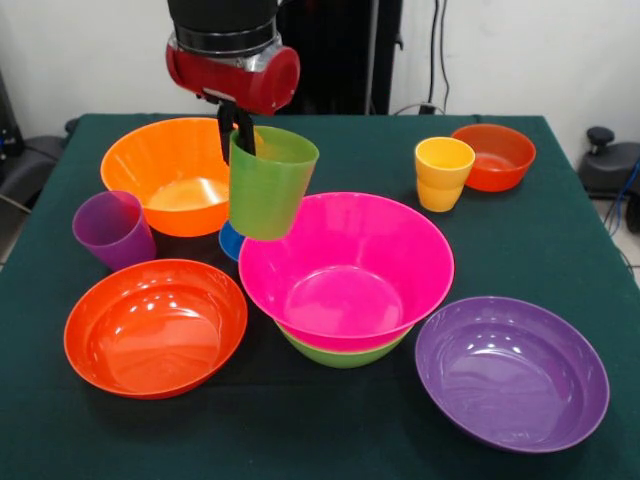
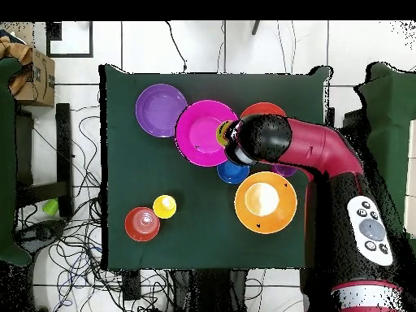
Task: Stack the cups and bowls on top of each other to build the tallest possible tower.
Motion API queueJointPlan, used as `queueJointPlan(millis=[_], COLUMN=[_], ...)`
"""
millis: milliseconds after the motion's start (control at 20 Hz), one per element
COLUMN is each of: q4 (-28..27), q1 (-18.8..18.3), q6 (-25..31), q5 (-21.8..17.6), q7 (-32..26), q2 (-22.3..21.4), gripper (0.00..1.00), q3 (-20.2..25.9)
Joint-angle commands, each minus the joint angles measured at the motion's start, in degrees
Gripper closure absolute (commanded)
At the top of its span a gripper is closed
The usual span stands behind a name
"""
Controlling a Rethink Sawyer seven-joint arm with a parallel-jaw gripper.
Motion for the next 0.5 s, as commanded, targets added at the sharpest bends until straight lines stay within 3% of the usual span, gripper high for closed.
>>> queueJointPlan(millis=[50, 500], q4=[1.1, 0.3], q1=[1.2, 5.5], q6=[3.5, -2.4], q5=[-2.7, -2.2], q7=[-4.4, 2.3], q2=[2.3, 6.6], gripper=[1.0, 1.0], q3=[1.8, 0.7])
